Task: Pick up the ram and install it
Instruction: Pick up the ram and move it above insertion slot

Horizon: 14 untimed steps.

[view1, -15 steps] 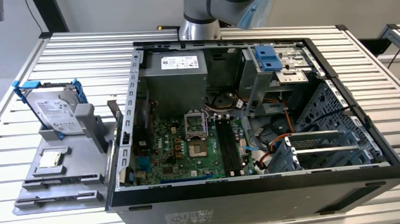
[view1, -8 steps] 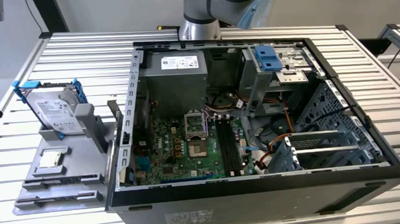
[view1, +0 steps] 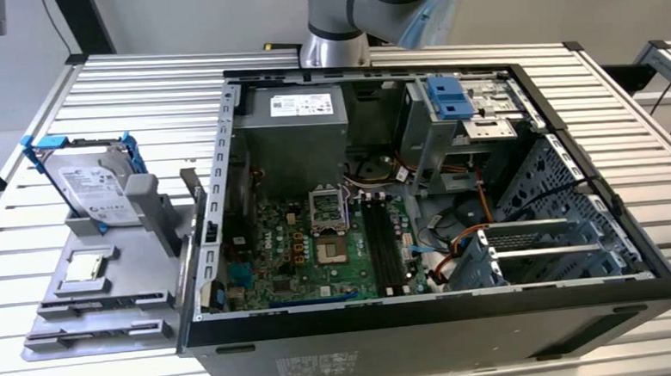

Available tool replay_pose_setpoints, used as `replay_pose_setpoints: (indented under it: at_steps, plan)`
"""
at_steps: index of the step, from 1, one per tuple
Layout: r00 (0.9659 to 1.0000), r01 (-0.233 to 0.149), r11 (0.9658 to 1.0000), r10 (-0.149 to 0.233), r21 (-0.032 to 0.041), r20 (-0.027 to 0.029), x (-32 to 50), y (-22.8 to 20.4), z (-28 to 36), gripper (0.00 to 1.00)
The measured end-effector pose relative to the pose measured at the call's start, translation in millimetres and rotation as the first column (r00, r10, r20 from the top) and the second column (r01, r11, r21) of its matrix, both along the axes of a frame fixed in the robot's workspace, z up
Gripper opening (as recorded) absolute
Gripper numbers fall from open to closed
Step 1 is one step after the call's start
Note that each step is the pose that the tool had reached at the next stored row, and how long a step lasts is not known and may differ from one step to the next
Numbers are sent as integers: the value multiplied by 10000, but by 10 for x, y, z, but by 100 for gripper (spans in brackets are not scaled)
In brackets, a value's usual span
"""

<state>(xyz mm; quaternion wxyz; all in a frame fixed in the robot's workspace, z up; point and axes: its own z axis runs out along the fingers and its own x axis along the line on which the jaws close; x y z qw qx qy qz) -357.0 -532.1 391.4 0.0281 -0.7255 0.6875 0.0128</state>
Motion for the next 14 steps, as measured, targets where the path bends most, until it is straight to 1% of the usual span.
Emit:
replay_pose_setpoints:
  at_steps: [1, 2, 3, 5, 6, 7, 9, 10, 11, 14]
  plan:
    - [10000, -1, 10000, 1, 1, -20, 0, 0, -8, 100]
    - [10000, -2, 10000, 2, -1, -61, 0, 0, -21, 100]
    - [10000, -2, 10000, 2, 0, -68, 0, 0, -33, 100]
    - [10000, -8, 10000, 9, 8, -67, 0, 0, -67, 100]
    - [10000, -19, 10000, 19, 24, -39, 0, -1, -92, 100]
    - [10000, -22, 10000, 22, 58, -37, 0, -1, -116, 100]
    - [10000, -37, 9999, 38, 111, -47, 0, 0, -139, 100]
    - [10000, -52, 9999, 52, 123, -60, 0, -1, -156, 100]
    - [10000, -67, 9999, 68, 138, -59, 0, -1, -176, 100]
    - [9999, -97, 9999, 98, 141, -61, 0, -5, -227, 100]
